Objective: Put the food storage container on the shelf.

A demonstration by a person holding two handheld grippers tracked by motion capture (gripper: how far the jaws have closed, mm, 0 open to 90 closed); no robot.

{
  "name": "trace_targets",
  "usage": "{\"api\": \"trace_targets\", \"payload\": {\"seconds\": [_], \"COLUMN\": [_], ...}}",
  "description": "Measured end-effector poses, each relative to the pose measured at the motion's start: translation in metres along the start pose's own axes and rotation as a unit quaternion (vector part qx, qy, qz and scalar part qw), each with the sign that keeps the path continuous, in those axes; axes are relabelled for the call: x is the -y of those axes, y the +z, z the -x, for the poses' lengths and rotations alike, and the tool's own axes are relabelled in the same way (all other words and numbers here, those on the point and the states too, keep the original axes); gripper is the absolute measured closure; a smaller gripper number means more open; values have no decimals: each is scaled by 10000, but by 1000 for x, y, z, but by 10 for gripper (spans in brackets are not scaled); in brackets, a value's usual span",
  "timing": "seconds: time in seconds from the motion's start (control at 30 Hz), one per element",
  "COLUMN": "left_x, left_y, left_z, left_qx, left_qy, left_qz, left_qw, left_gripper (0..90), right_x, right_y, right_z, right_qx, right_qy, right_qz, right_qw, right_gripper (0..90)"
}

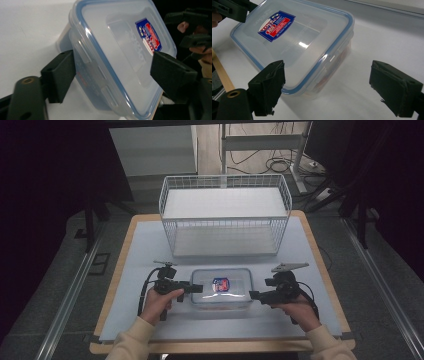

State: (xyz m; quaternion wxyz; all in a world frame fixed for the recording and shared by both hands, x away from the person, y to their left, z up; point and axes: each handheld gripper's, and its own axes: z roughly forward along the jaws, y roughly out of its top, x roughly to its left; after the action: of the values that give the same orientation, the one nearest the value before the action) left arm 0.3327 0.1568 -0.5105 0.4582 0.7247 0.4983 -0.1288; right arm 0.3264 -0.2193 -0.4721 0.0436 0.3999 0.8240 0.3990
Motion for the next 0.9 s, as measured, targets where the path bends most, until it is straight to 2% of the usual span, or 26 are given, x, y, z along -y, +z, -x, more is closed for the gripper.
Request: {"api": "trace_targets", "payload": {"seconds": [0.43,0.7,0.9], "left_x": [2,2,2], "left_y": [7,3,2], "left_z": [-3,-3,-6], "left_qx": [104,97,157], "left_qy": [-117,-127,-182], "left_qz": [-197,-113,-97], "left_qw": [9997,9998,9997], "left_gripper": [211,281,304], "right_x": [-3,-4,-4], "right_y": [4,6,10], "right_z": [-1,-1,2], "right_qx": [-7,-1,14], "right_qy": [-14,-11,94], "right_qz": [-27,-61,-144], "right_qw": [10000,10000,9999], "right_gripper": [134,134,134]}}
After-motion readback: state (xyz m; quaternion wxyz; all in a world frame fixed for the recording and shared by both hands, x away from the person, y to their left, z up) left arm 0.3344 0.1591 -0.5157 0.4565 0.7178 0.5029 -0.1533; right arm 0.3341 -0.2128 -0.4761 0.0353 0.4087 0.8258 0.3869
